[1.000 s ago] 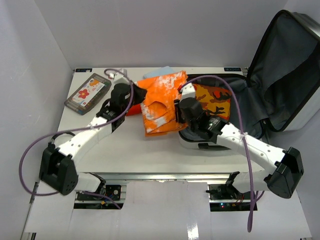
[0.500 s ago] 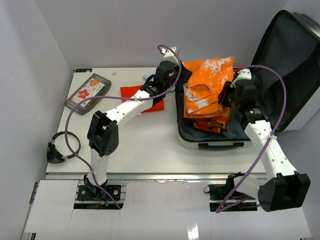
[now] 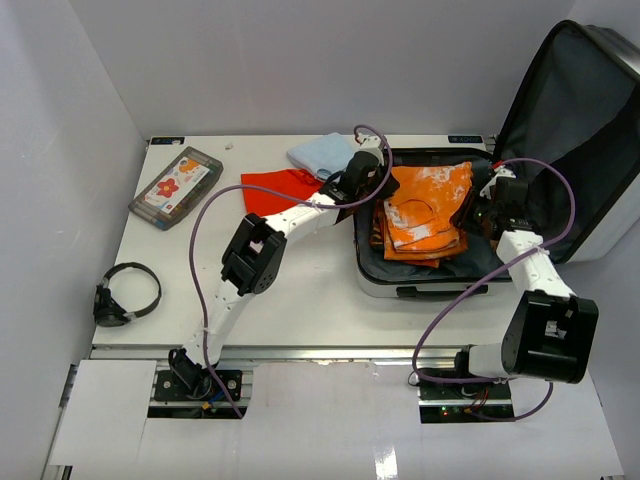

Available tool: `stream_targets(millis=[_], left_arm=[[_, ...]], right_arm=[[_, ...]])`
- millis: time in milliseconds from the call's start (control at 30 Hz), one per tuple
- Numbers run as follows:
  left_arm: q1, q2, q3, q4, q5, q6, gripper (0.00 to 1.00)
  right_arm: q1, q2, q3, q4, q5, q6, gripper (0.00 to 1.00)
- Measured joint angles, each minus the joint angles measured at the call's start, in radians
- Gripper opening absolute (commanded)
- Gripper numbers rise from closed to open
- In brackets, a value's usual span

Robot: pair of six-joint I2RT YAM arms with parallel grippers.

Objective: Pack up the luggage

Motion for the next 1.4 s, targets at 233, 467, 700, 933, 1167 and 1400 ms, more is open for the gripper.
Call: stream_targets(millis=[233,467,700,933,1167,1400], left_arm=[[0.001,0.058,0.040,0.021,0.000,0.040,0.29],[0.004,0.058,0.039,0.048,-0.009,0.123,0.70],[0.013,0.034,0.009,0.059,0.041,0.215,0.75],[0.014,-0.073,-0.071,0.053,0.088,0.248,0.63],[0.014,-0.134,-0.069,0.089,0.180,0.254,0.11],[0.014,-0.076,-0.017,0.090,0.245,0.228,0.00]], right_arm=[[-0.009,0.040,-0.005,0.032,-0.003,0.010,0.37],[-0.015,0.048,-0.005,0.057,0.031,0.017,0.66],[-0.022,0.041,0.029,0.027,0.107,0.014,0.73],[-0.022,-0.048,0.049,0.002,0.127,0.020,0.20],[-0.015,-0.088,-0.042,0.050,0.103,0.042,0.08],[-0.012,-0.107,-0.174,0.054,0.140,0.079,0.08]])
